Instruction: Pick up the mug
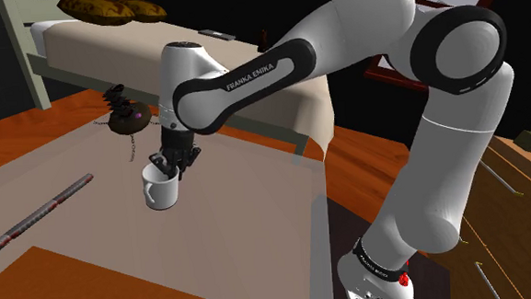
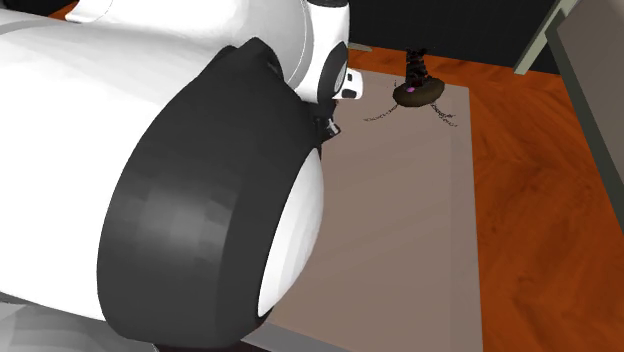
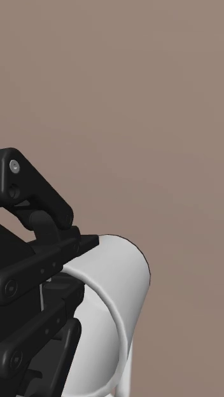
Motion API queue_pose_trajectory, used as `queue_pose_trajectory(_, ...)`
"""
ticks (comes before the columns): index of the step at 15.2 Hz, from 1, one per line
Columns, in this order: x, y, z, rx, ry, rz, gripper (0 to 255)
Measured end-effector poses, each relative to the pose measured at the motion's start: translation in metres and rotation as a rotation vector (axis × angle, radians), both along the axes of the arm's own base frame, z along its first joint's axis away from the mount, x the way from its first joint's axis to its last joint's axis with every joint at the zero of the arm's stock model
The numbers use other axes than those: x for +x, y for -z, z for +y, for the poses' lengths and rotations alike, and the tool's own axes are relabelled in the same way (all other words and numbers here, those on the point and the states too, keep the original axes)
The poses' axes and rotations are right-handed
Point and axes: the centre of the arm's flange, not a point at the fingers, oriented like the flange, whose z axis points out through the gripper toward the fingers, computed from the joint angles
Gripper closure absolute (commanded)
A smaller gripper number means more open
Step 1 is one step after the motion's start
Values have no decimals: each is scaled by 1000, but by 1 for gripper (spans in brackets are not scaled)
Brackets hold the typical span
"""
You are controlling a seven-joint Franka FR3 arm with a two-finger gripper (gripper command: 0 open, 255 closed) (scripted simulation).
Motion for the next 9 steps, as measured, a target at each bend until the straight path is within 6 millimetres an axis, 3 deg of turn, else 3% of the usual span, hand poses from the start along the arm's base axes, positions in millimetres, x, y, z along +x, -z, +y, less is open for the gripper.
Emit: queue_pose_trajectory(9,0,-46,0,0,0,0,255)
